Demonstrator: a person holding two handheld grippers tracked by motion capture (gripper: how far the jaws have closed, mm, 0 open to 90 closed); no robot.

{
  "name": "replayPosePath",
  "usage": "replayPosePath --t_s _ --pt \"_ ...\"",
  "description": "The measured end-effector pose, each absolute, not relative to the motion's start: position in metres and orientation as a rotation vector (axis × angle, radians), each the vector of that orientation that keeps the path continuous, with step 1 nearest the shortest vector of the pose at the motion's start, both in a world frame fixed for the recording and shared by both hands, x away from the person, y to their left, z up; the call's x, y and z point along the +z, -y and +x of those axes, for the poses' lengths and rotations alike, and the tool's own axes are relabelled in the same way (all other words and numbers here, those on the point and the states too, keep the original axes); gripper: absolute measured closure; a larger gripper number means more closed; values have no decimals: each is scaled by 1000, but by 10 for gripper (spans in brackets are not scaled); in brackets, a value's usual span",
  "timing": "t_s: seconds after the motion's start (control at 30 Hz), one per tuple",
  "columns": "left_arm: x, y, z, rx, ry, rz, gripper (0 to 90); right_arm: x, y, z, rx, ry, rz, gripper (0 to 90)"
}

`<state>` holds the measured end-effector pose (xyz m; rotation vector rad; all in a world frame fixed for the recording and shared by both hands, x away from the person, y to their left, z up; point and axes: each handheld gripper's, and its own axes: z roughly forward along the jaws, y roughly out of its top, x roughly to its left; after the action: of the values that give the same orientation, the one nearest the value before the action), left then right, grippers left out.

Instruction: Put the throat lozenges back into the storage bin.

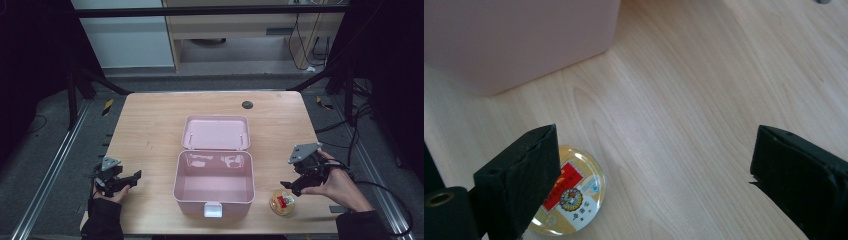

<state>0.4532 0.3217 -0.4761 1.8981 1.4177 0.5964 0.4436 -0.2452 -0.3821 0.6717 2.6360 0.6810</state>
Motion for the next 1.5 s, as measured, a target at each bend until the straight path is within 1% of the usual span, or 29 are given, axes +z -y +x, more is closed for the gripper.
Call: replayPosePath --t_s 0.77,1.5 --pt "-477 -320 453 597 -1409 1916 214 -411 230 430 484 -2847 474 61" --pt "-477 -319 453 598 -1407 1916 214 -447 224 422 383 -2936 407 62"
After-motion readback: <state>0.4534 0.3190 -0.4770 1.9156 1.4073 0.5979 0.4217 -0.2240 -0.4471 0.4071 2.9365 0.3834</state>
